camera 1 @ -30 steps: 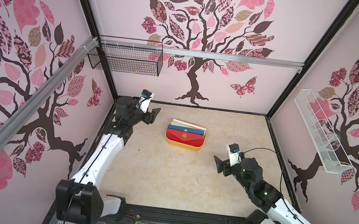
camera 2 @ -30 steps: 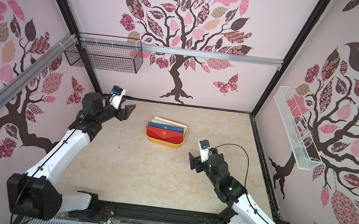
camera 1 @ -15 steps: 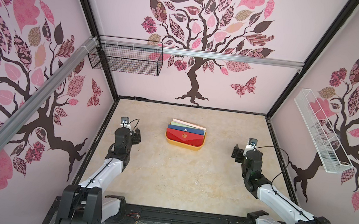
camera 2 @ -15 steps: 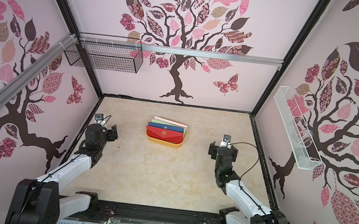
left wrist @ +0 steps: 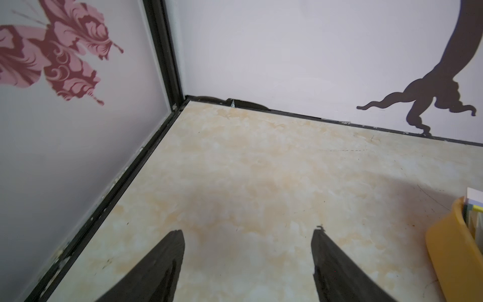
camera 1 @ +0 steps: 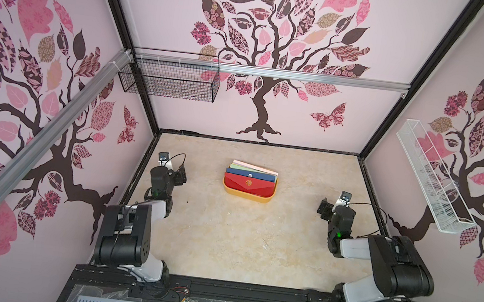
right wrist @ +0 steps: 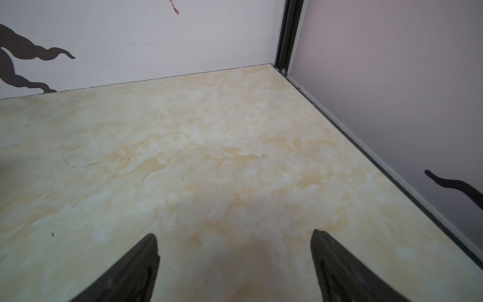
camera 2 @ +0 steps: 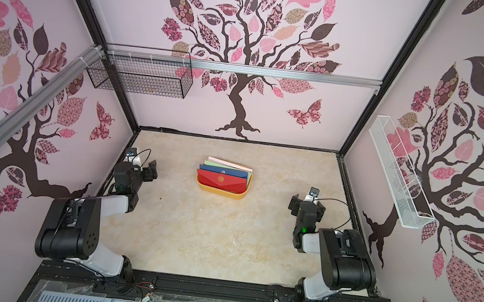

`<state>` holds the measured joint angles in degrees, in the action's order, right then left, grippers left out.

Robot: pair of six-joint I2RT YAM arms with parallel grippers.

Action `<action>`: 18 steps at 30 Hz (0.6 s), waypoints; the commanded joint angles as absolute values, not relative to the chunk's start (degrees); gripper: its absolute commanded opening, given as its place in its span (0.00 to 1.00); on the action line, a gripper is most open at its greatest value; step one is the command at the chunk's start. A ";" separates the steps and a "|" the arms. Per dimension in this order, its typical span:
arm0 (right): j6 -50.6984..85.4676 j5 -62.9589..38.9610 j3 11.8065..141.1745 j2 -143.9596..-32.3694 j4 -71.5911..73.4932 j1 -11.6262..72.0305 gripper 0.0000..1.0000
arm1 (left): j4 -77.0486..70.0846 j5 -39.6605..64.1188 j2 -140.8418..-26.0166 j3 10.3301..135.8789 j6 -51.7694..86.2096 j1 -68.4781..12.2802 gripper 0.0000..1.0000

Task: Put the sealed envelopes into the storage box
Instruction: Reset both arms

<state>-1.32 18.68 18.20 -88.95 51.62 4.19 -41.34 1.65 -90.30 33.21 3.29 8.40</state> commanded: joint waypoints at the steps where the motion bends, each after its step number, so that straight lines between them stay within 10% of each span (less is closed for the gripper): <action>1: -1.67 12.94 21.32 -89.48 52.45 3.00 0.94 | -48.78 7.39 -94.33 32.14 0.53 8.45 0.81; 3: -1.43 11.33 23.57 -89.56 48.89 2.36 0.96 | -48.37 8.80 -94.56 32.26 -2.02 6.82 0.98; 9: -1.41 11.22 23.47 -89.47 48.94 2.22 0.99 | -31.57 8.21 -98.48 42.36 -12.70 -1.05 0.98; 18: -1.49 11.15 23.06 -89.21 49.31 2.21 0.99 | -48.17 -6.39 -88.22 29.60 -3.74 1.74 0.98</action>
<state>-1.32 11.55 22.87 -89.08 49.30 2.52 -43.18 -1.48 -92.51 30.79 -7.38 0.08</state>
